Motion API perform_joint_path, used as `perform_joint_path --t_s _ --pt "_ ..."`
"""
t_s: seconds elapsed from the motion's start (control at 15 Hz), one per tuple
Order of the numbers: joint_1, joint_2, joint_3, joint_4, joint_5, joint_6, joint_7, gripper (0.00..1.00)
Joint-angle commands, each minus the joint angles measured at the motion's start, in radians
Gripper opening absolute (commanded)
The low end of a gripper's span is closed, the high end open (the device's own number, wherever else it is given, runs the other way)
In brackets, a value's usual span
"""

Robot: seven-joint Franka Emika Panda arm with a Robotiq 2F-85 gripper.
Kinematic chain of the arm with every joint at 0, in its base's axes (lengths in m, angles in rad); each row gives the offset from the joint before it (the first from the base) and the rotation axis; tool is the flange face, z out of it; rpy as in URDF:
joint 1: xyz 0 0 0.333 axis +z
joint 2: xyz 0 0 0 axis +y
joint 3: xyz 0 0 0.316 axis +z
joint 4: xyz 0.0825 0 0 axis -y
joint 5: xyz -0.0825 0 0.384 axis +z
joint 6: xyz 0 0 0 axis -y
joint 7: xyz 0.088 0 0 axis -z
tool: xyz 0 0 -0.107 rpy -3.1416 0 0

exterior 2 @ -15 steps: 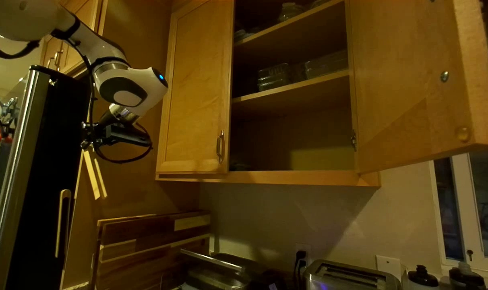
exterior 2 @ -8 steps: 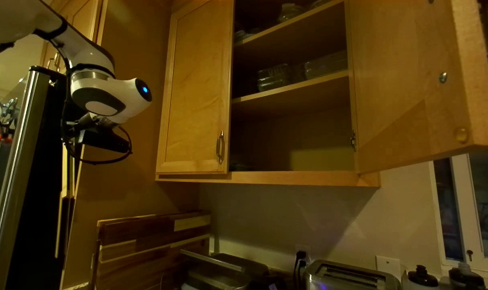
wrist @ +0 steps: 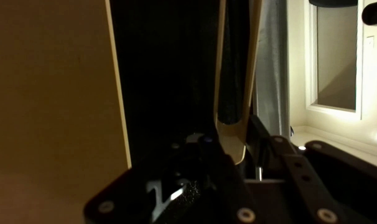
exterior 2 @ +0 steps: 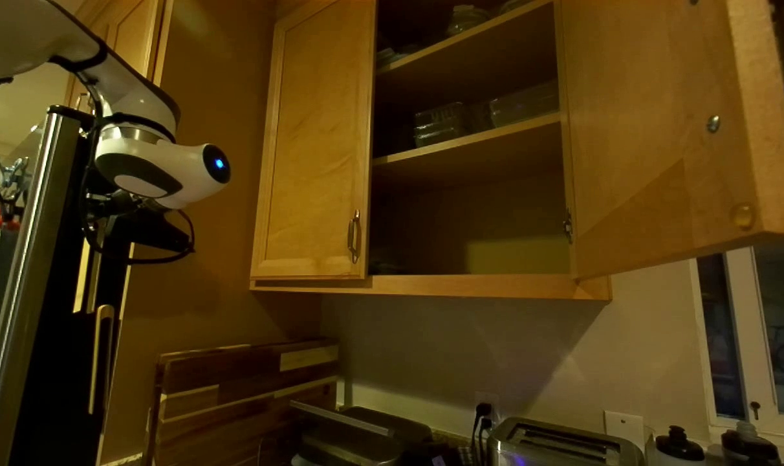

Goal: Take the wooden bar out of the top cupboard, put it on the refrigerator, then close the cupboard door

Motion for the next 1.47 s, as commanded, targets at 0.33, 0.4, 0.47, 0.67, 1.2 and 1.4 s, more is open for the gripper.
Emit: perform_joint_path --t_s 0.33,0.4,0.47,0.67,1.2,1.4 --pt "-0.004 0.054 0.036 -0.031 0.214 0.102 -0.167 0.07" --pt "-0.003 0.068 0.043 -0.026 0.231 0.109 -0.181 0.07" --pt "-0.001 0.081 0.050 -0.021 0.244 0.113 -0.192 0.07" --pt "0.008 0.105 0.077 -0.011 0.269 0.117 -0.209 0.07" --pt "0.005 0.098 0.090 -0.014 0.249 0.119 -0.199 0.07" --pt "0.003 0.080 0.082 -0.016 0.185 0.085 -0.169 0.55"
